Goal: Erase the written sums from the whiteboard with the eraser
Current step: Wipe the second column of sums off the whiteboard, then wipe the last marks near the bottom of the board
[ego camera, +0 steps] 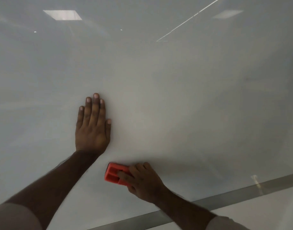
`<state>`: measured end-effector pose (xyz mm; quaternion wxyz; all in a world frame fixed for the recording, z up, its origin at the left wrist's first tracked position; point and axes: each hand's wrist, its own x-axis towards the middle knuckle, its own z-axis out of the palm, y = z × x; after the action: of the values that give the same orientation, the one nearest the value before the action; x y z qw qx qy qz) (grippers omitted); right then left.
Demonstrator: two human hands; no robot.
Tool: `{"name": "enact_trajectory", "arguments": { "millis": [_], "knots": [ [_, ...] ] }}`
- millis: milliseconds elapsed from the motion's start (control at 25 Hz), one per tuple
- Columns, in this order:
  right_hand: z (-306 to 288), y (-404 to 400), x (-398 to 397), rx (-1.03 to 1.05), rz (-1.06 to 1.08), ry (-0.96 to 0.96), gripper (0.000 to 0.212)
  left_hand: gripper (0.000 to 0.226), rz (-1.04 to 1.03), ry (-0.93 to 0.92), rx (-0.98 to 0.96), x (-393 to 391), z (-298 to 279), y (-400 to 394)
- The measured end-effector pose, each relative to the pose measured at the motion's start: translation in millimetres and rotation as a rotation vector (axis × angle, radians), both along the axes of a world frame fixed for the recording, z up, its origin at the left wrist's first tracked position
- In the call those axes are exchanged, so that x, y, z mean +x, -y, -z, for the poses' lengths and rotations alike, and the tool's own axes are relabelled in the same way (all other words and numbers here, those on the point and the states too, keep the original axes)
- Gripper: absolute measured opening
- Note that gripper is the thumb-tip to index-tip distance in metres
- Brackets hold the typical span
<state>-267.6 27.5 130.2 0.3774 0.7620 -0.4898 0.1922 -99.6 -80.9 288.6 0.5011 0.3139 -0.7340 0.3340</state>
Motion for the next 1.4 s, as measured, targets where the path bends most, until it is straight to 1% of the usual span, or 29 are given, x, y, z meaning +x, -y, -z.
{"name": "enact_trajectory", "arguments": {
  "millis": [80, 200, 280, 360, 480, 560, 680, 840, 920, 1080, 1280, 1400],
  "knots": [
    [-4, -11, -8, 0.081, -0.030, -0.088, 0.057, 0.063, 0.026, 0.050, 0.048, 6, -2, -6],
    [-10, -28, -10, 0.102, -0.074, -0.078, 0.060, 0.067, 0.087, 0.141, 0.123, 23, 3, -21],
    [-12, -33, -7, 0.147, -0.097, -0.116, 0.064, 0.065, 0.143, 0.202, 0.131, 39, 19, -32],
    [-9, -34, 0, 0.183, -0.100, -0.132, 0.067, 0.064, 0.199, 0.307, 0.172, 58, 52, -40],
    [-1, -32, 15, 0.208, -0.112, 0.003, 0.070, 0.075, 0.246, 0.524, 0.354, 84, 114, -56],
    [2, -31, 25, 0.246, -0.126, 0.083, 0.066, 0.078, 0.252, 0.569, 0.482, 99, 149, -63],
    [9, -26, 42, 0.321, -0.160, 0.139, 0.063, 0.065, 0.229, 0.475, 0.596, 123, 178, -64],
    [28, -16, 68, 0.397, -0.166, 0.228, 0.063, 0.058, 0.179, 0.405, 0.647, 148, 200, -61],
    [41, -12, 81, 0.445, -0.179, 0.277, 0.064, 0.059, 0.146, 0.379, 0.707, 160, 212, -59],
    [71, -4, 98, 0.486, -0.183, 0.309, 0.066, 0.067, 0.112, 0.352, 0.840, 181, 243, -52],
    [112, 3, 112, 0.562, -0.101, 0.423, 0.060, 0.074, 0.111, 0.269, 0.979, 190, 274, -46],
    [130, 5, 117, 0.616, -0.030, 0.446, 0.059, 0.073, 0.121, 0.287, 1.014, 189, 287, -43]
  ]
}}
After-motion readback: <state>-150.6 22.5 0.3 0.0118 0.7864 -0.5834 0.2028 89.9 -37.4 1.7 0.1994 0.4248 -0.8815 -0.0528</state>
